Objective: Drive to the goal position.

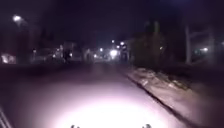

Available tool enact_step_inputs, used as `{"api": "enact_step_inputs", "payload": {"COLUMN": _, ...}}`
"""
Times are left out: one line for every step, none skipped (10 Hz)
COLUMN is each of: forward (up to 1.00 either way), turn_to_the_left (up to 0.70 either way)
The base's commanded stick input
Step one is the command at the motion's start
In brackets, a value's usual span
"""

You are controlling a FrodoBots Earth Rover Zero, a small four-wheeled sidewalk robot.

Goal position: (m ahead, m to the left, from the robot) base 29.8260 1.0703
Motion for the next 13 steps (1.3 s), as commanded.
{"api": "enact_step_inputs", "payload": {"forward": 1.0, "turn_to_the_left": 0.0}}
{"api": "enact_step_inputs", "payload": {"forward": 1.0, "turn_to_the_left": 0.0}}
{"api": "enact_step_inputs", "payload": {"forward": 1.0, "turn_to_the_left": 0.0}}
{"api": "enact_step_inputs", "payload": {"forward": 1.0, "turn_to_the_left": 0.0}}
{"api": "enact_step_inputs", "payload": {"forward": 1.0, "turn_to_the_left": 0.0}}
{"api": "enact_step_inputs", "payload": {"forward": 1.0, "turn_to_the_left": 0.0}}
{"api": "enact_step_inputs", "payload": {"forward": 1.0, "turn_to_the_left": 0.0}}
{"api": "enact_step_inputs", "payload": {"forward": 1.0, "turn_to_the_left": 0.0}}
{"api": "enact_step_inputs", "payload": {"forward": 1.0, "turn_to_the_left": 0.0}}
{"api": "enact_step_inputs", "payload": {"forward": 1.0, "turn_to_the_left": 0.0}}
{"api": "enact_step_inputs", "payload": {"forward": 1.0, "turn_to_the_left": 0.0}}
{"api": "enact_step_inputs", "payload": {"forward": 1.0, "turn_to_the_left": 0.0}}
{"api": "enact_step_inputs", "payload": {"forward": 1.0, "turn_to_the_left": 0.0}}
